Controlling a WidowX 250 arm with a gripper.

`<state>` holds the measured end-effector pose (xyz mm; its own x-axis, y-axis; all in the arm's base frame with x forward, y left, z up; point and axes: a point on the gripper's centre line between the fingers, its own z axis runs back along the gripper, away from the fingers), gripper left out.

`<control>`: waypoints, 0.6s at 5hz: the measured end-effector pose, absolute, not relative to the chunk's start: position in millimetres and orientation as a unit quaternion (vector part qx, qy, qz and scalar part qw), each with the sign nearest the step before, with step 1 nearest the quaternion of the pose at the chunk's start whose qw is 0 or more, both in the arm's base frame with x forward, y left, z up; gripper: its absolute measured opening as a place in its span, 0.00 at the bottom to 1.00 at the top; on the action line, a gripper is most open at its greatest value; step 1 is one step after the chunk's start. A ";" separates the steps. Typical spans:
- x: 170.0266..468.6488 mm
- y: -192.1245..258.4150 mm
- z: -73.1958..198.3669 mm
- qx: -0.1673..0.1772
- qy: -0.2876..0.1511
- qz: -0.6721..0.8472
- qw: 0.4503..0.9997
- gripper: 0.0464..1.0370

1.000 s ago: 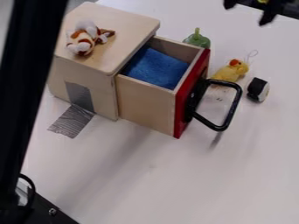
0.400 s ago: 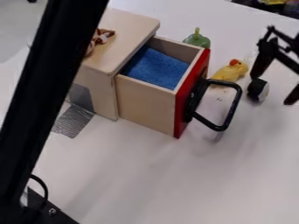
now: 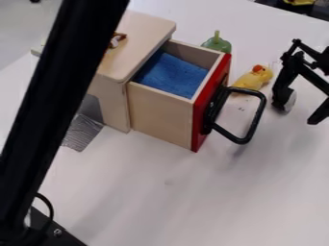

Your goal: Close the open drawer

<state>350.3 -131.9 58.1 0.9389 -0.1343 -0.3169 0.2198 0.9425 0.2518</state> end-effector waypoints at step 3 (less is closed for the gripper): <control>318.2 -109.2 30.8 0.151 0.168 -0.074 0.971 0.96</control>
